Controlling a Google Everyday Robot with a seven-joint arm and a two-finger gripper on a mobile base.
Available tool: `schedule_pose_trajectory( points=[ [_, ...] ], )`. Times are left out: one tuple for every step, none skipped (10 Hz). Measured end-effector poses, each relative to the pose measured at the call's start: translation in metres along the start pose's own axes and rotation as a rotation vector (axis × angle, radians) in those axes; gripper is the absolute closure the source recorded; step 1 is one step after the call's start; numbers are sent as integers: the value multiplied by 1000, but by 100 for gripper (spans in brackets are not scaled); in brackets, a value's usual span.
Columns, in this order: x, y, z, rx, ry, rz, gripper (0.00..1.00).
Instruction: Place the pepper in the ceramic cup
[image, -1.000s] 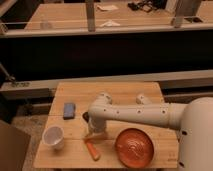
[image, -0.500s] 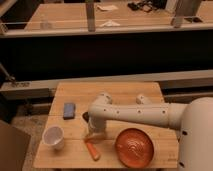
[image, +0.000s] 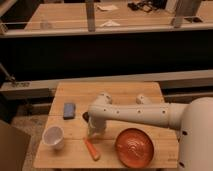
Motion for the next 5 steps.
schedule_pose_trajectory(
  points=[
    [0, 0, 0, -1, 1, -1, 49],
    [1, 0, -3, -4, 5, -2, 59],
    [2, -1, -9, -6, 11, -4, 71],
    [2, -1, -14, -10, 17, -8, 81],
    [2, -2, -18, -12, 21, -12, 89]
  ],
)
